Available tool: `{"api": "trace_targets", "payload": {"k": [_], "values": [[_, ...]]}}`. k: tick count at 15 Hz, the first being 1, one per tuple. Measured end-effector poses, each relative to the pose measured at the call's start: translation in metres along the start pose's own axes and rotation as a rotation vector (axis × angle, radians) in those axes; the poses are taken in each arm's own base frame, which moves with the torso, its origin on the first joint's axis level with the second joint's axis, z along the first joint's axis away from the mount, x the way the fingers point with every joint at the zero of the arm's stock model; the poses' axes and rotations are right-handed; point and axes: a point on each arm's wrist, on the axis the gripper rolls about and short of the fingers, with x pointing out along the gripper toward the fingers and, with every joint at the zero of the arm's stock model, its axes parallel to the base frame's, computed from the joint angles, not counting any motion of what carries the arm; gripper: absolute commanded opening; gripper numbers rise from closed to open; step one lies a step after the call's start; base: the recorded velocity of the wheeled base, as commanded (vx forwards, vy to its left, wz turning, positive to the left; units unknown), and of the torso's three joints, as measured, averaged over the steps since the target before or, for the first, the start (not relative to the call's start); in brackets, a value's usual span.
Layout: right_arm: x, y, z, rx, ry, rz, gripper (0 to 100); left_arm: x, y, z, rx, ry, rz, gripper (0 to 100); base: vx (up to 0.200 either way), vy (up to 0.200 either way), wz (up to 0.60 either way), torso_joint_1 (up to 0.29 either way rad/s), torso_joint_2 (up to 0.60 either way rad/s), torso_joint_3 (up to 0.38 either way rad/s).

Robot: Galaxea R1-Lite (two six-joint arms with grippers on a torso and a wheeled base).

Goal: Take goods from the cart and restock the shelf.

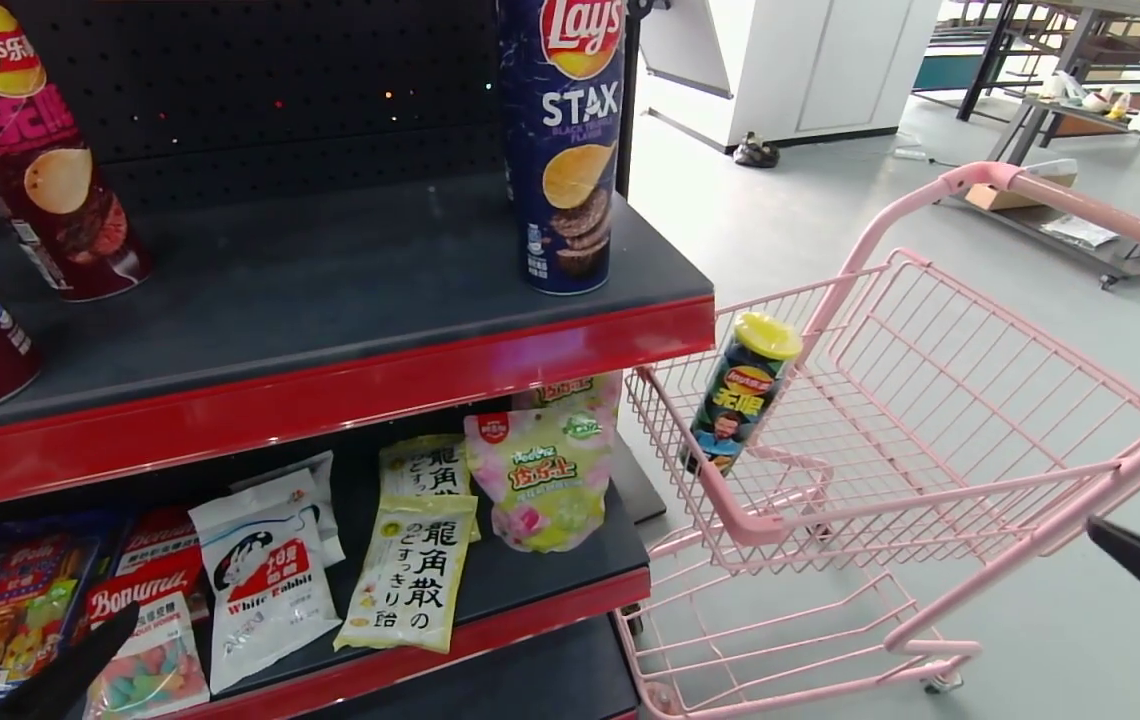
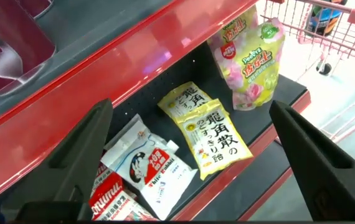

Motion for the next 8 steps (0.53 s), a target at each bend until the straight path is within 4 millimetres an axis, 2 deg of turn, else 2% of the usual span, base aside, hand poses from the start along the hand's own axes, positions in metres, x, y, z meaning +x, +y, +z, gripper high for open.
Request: {"api": "trace_targets", "payload": {"k": [2,4,5,8], "values": [[0.039,0.0,0.022,0.064,-0.075,0.0,100,0.0,0.0,0.0,-0.023,0.0,0.001,100,0.0,0.0,0.0,0.0,0.0,0.0],[0.086,0.004,0.031,0.107,-0.117,0.054,100,-0.001,0.0,0.001,-0.038,-0.005,0.007,100,0.0,0.0,0.0,0.0,0.0,0.0],[0.11,0.008,0.031,0.125,-0.122,0.088,100,-0.001,0.001,0.001,-0.041,-0.006,0.013,100,0.0,0.0,0.0,0.0,0.0,0.0],[0.164,0.021,0.021,0.145,-0.061,0.154,100,-0.002,0.001,0.001,-0.042,-0.008,0.015,100,0.0,0.0,0.0,0.0,0.0,0.0]]}}
